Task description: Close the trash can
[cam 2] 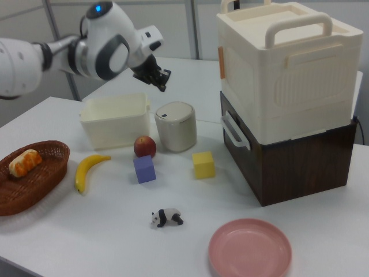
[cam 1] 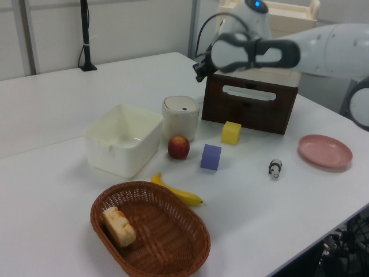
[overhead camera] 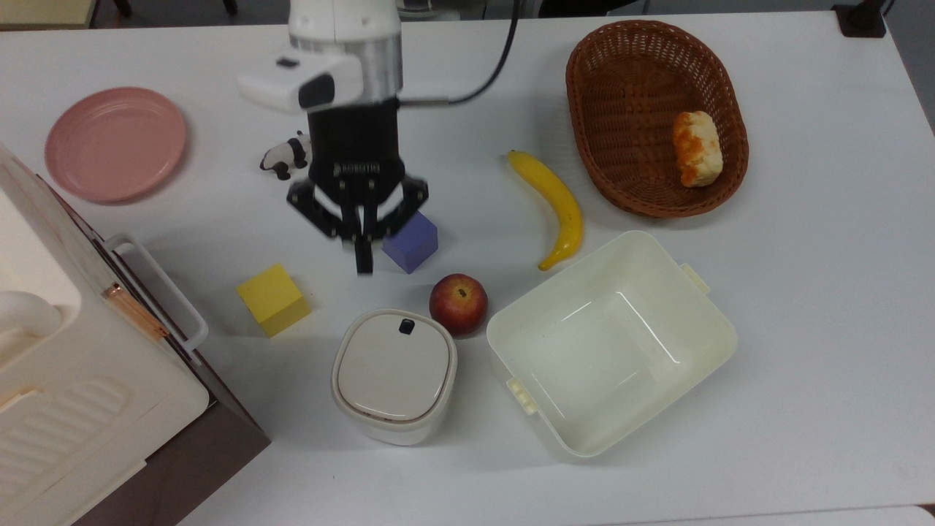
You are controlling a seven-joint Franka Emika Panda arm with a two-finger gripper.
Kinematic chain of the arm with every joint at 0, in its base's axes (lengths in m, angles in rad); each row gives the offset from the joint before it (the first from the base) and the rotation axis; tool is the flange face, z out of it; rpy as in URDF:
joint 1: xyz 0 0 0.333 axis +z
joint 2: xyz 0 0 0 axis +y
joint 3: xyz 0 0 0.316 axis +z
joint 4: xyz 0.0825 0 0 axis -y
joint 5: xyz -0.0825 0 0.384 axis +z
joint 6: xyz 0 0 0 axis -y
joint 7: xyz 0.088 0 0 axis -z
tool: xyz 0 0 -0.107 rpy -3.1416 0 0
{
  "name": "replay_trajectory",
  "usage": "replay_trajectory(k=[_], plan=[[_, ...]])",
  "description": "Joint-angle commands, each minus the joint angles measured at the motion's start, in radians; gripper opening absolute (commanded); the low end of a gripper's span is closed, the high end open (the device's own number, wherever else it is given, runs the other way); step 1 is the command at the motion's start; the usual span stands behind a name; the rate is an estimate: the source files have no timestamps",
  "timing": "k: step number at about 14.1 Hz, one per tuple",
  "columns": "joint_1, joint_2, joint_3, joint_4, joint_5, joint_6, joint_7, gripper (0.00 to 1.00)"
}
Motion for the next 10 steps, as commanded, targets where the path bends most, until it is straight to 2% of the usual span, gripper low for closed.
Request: replay_trajectory(k=[1,2,3,4,5,6,10], plan=[[0.006,-0.195,0.005,-0.079,0.045,-0.347,0.005,0.00],[0.006,-0.223,0.005,-0.076,0.048,-0.447,0.005,0.03],[0.008,-0.248,0.004,-0.075,0.050,-0.533,0.006,0.12],[0.008,-0.269,0.004,-0.075,0.048,-0.611,0.009,0.27],[0.008,-0.295,0.004,-0.075,0.048,-0.701,0.011,0.81],[0.008,-0.311,0.002,-0.075,0.044,-0.768,0.000,1.00],[-0.006,-0.332,0.001,-0.075,0.035,-0.857,0.012,1.00]])
